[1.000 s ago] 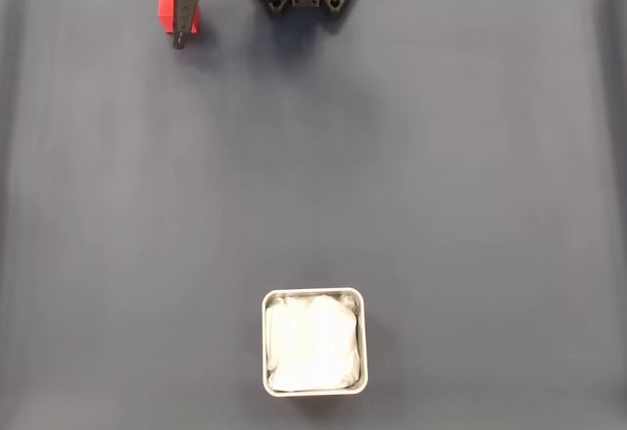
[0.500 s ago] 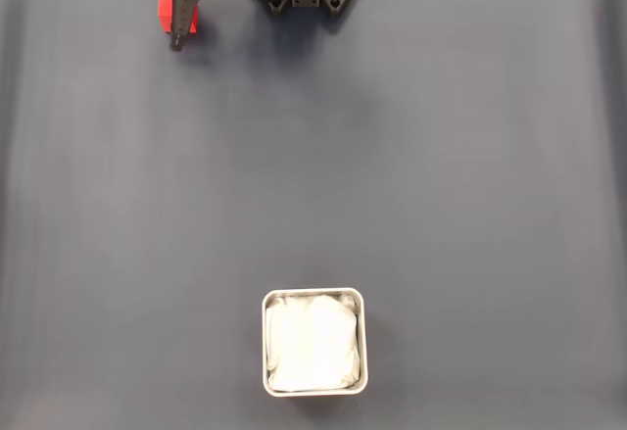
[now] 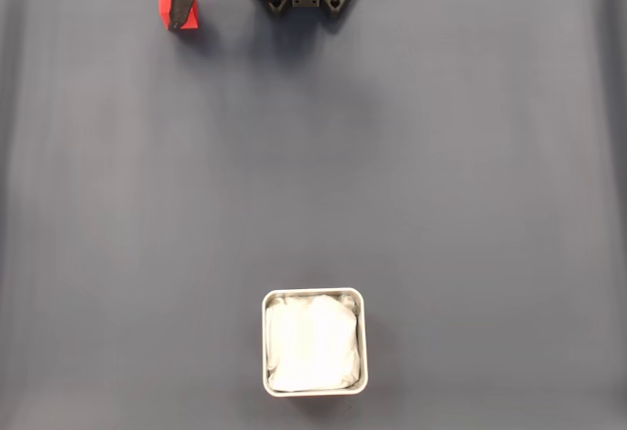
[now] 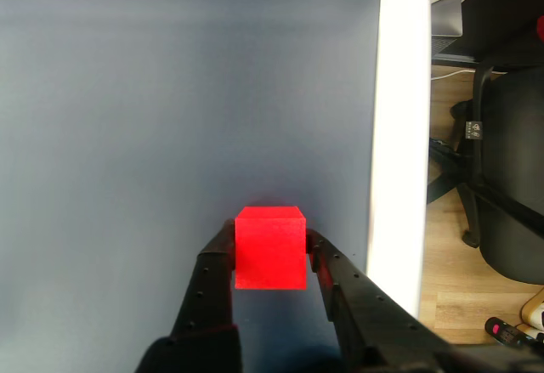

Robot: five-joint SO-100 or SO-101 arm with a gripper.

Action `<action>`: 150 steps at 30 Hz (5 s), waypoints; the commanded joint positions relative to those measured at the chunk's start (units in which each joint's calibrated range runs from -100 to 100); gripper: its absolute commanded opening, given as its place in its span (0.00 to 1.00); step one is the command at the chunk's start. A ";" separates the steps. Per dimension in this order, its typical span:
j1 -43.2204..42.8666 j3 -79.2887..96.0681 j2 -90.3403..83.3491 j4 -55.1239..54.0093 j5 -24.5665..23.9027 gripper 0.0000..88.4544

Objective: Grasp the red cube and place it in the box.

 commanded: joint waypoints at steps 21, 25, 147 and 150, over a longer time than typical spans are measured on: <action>0.67 -1.31 -0.50 -0.39 1.90 0.04; 0.25 -2.77 -0.07 -0.31 1.86 0.04; -71.20 -92.74 71.51 -14.74 2.05 0.00; -71.49 -93.47 72.55 -14.74 2.00 0.00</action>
